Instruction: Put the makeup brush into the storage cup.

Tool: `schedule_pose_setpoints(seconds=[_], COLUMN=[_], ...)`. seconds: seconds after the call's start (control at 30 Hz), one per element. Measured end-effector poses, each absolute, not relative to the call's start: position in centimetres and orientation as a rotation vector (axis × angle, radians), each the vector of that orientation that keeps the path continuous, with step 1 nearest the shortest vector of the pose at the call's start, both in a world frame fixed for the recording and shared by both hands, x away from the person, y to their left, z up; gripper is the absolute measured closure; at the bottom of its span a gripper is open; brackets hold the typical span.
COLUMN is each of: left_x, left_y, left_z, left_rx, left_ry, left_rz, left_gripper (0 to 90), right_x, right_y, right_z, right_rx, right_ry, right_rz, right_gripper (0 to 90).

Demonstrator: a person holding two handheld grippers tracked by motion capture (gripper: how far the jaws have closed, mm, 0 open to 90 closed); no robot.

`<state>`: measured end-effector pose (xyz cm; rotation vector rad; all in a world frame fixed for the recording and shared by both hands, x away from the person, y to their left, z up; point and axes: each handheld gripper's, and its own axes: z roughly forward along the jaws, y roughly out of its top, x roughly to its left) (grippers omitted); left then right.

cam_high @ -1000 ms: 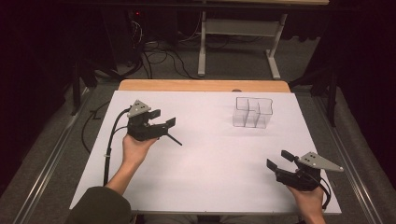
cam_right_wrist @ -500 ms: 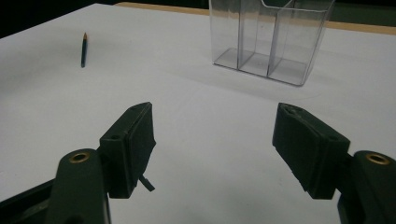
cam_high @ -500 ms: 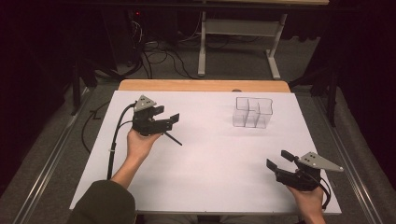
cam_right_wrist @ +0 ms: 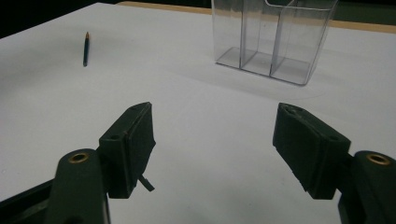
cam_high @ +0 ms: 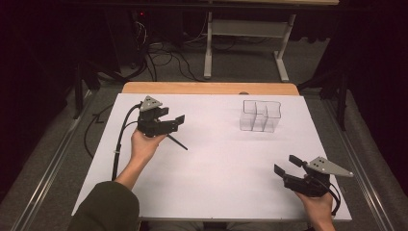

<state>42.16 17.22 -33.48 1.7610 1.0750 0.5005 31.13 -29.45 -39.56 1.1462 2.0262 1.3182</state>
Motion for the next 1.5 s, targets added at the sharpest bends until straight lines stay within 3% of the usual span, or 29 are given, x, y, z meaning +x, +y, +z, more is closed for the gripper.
schedule_pose_setpoints(seconds=[0.67,1.5], left_x=[42.7,43.9], left_y=[17.4,17.3], left_z=[-33.1,-32.7], left_rx=[1.795,1.978], left_ry=[1.161,1.334], left_rz=[0.493,0.437], left_gripper=[28.2,27.1], right_x=[31.1,31.2], right_y=[-29.4,-29.5], right_z=[-39.6,-39.6], right_rx=[1.150,1.159], right_ry=[2.028,2.035], right_rz=[1.312,1.303], right_gripper=[30.5,30.9])
